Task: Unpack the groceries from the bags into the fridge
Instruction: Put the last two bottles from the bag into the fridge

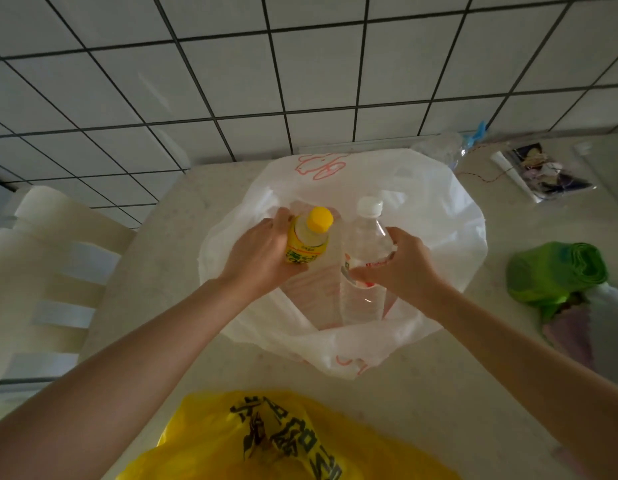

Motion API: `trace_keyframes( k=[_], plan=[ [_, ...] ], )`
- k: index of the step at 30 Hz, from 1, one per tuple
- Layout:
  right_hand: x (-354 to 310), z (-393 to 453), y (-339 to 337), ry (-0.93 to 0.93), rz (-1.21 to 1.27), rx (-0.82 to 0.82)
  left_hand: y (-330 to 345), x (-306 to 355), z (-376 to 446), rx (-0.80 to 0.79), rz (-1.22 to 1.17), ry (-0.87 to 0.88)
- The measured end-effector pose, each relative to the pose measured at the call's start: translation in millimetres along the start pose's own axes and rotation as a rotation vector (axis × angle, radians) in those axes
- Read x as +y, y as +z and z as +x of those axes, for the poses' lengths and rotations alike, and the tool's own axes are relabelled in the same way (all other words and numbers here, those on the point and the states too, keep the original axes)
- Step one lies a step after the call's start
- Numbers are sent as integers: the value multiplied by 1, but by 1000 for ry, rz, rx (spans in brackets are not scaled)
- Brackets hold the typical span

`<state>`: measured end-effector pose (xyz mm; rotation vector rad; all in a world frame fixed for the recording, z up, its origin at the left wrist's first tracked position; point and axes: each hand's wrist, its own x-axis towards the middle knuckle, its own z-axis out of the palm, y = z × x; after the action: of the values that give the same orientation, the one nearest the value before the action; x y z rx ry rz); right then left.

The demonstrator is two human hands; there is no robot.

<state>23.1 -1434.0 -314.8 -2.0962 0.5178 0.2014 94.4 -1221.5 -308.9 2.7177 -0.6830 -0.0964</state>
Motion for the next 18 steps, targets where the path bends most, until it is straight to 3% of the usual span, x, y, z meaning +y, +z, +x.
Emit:
trace_keyframes(
  k=[3, 11, 18],
  plan=[
    [2, -14, -1, -78, 43, 37, -5, 15, -16, 13, -200, -152],
    [-9, -50, -24, -196, 89, 155, -14, 36, -62, 198, -592, -321],
    [-30, -105, -33, -319, 124, 106, -48, 54, -117, 416, -788, -366]
  ],
)
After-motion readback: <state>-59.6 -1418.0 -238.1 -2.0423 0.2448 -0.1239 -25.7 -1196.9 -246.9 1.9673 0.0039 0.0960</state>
